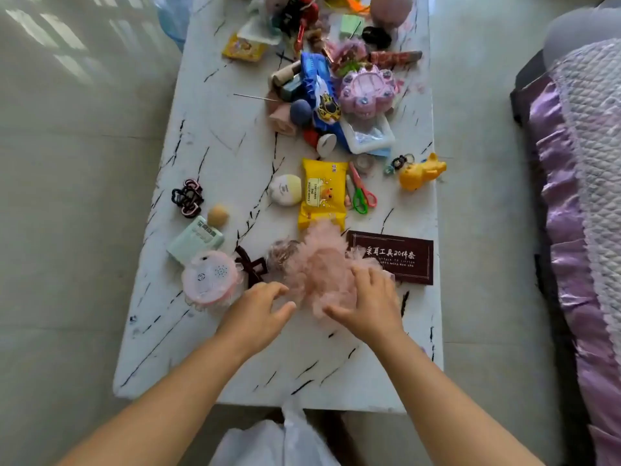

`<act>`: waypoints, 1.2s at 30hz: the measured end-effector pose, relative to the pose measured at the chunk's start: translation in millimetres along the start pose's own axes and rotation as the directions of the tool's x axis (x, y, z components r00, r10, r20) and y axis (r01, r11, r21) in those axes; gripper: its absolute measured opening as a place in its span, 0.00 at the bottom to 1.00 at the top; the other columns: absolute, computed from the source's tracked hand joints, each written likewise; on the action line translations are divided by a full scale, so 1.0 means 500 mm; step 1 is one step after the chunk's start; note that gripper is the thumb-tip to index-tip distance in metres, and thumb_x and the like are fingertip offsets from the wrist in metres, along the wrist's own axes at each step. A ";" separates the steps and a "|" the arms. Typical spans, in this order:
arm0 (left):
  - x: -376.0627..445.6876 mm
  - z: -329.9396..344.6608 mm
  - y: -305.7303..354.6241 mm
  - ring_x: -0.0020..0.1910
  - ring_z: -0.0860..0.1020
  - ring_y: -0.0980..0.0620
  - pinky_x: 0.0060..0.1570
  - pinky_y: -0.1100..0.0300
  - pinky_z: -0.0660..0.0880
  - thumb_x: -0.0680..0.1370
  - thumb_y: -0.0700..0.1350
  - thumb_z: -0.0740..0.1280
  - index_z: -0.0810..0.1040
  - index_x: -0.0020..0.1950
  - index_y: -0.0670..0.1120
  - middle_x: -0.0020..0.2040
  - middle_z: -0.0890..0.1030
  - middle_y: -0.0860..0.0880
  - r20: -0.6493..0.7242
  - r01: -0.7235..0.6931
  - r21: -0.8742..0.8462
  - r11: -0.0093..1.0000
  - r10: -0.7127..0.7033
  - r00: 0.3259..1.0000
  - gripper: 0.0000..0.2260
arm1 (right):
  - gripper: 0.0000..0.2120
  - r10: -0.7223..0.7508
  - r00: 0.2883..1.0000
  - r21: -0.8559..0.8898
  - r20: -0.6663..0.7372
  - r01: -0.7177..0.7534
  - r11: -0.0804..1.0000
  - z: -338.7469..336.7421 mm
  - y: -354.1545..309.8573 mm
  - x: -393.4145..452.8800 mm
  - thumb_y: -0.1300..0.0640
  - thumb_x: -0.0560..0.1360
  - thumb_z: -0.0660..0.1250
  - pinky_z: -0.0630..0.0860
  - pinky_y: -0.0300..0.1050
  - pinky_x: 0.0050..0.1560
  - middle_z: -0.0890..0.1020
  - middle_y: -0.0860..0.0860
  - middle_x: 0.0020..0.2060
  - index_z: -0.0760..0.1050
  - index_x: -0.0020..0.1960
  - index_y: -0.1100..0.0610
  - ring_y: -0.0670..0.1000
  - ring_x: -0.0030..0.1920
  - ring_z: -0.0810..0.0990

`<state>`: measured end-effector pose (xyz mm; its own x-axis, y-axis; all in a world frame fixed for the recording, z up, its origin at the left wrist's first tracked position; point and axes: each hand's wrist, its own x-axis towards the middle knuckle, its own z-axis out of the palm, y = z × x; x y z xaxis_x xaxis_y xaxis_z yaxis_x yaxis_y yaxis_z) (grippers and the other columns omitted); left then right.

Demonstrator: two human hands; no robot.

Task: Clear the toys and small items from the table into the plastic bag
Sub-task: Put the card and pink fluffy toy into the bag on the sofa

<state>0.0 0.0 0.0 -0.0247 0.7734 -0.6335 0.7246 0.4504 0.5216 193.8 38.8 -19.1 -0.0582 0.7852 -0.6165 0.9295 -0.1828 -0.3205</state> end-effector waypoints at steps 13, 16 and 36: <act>0.061 0.054 -0.026 0.54 0.75 0.53 0.55 0.56 0.73 0.77 0.51 0.64 0.75 0.61 0.50 0.59 0.74 0.52 -0.021 0.114 -0.103 0.988 -0.117 0.993 0.14 | 0.12 0.081 0.992 0.027 0.093 -0.084 0.996 0.106 0.070 0.089 0.63 0.73 0.55 0.72 0.49 0.40 0.77 0.58 0.50 0.64 0.56 0.54 0.59 0.45 0.76; 0.052 0.037 -0.009 0.54 0.75 0.54 0.54 0.58 0.72 0.77 0.50 0.64 0.75 0.61 0.49 0.60 0.74 0.51 -0.026 0.097 -0.095 0.991 -0.099 0.995 0.14 | 0.11 0.081 0.994 0.151 0.078 -0.092 0.984 0.068 0.066 0.070 0.61 0.74 0.52 0.74 0.47 0.37 0.77 0.57 0.43 0.66 0.54 0.53 0.58 0.40 0.74; -0.052 0.044 0.426 0.75 0.36 0.47 0.71 0.40 0.36 0.62 0.67 0.71 0.39 0.73 0.65 0.77 0.40 0.52 0.269 -0.615 0.602 0.510 0.595 0.757 0.51 | 0.05 -0.168 0.827 0.180 -0.536 0.307 0.935 -0.294 0.232 -0.345 0.52 0.68 0.60 0.63 0.44 0.24 0.77 0.50 0.30 0.69 0.43 0.50 0.51 0.30 0.69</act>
<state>170.0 66.1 114.8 0.5978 0.7338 -0.3228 0.7992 -0.5142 0.3112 365.3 -30.9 155.9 -0.0092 0.9975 -0.0702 0.7851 -0.0363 -0.6183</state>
